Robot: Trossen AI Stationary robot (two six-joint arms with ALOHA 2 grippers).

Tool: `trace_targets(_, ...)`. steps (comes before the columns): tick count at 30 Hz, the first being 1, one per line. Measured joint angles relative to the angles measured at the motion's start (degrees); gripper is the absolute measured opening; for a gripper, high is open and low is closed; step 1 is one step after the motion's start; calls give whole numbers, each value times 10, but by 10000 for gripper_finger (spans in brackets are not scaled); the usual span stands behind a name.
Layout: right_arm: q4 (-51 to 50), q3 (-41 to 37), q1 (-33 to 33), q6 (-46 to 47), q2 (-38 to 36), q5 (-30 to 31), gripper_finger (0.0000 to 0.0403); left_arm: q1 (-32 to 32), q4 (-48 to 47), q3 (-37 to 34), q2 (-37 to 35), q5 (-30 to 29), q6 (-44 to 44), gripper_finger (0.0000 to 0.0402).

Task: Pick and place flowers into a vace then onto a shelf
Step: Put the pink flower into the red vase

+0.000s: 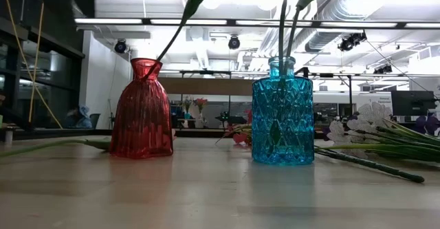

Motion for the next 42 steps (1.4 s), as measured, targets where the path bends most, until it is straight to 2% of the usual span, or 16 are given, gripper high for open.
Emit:
trace_targets(8,-2,0,0,0,0,0,239,-7,9,-23,20,49,-17,192)
trace_targets(12,-7,0,0,0,0,-1,239,-16,59,-81,21,79,-50,185)
trace_targets(22,-8,0,0,0,0,-2,239,-38,229,-185,20,83,-90,183)
trace_targets(25,-8,0,0,0,0,-2,239,-38,272,-198,20,84,-89,184)
trace_targets(32,-8,0,0,3,0,-2,239,-37,285,-218,20,118,-89,184)
trace_targets(42,-8,0,0,13,0,-2,239,-37,310,-219,19,90,-88,184)
